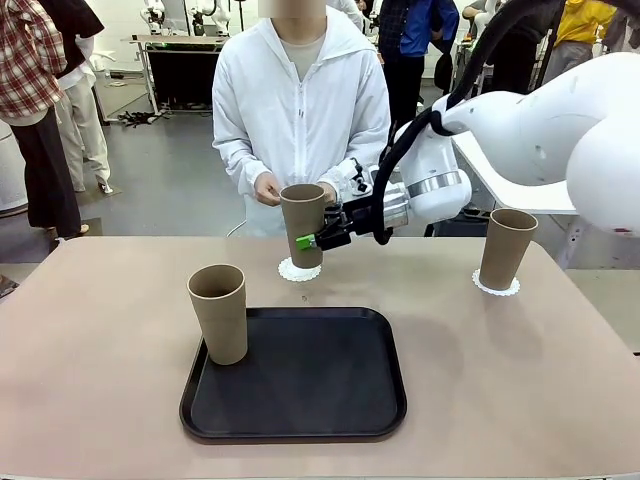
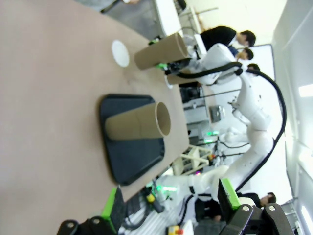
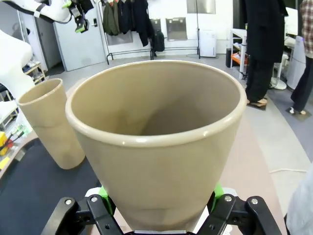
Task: Place coasters on the table and set cups on them.
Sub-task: Take one Reusable plastic cup from the Flat Tray and place it on a coaster set by the human.
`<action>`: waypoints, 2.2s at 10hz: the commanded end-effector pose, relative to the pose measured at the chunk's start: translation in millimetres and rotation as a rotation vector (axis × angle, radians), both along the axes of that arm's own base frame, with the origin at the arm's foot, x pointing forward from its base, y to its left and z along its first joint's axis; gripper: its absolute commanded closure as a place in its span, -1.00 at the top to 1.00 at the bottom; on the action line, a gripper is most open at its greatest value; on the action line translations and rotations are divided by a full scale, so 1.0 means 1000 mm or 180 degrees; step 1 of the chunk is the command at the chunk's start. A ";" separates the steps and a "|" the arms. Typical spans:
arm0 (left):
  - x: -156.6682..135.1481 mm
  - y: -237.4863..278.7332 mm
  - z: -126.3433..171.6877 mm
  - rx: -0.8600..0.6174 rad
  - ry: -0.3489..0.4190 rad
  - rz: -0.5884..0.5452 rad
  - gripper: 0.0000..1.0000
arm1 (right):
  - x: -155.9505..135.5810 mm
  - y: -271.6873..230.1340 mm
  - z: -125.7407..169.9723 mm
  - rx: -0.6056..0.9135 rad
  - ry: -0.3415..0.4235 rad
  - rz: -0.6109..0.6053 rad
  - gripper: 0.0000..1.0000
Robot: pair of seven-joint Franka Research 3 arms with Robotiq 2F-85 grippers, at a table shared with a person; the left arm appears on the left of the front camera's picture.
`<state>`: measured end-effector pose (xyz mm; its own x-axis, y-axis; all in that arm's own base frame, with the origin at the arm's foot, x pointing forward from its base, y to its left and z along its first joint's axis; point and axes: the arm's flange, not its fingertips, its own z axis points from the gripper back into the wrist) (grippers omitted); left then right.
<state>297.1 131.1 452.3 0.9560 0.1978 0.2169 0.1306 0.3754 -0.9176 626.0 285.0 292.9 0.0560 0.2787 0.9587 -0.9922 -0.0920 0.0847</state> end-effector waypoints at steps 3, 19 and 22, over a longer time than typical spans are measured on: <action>-0.001 0.000 0.000 -0.0041 -0.0053 0.0000 1.00 | 0.026 0.011 -0.016 0.0181 -0.0218 0.0158 0.66; -0.001 0.000 0.000 -0.0041 -0.0053 0.0000 1.00 | 0.040 0.013 -0.045 0.0172 0.0002 0.0140 0.66; -0.001 0.000 0.000 -0.0041 -0.0053 0.0000 1.00 | 0.042 0.013 -0.048 0.0151 -0.0003 0.0132 0.66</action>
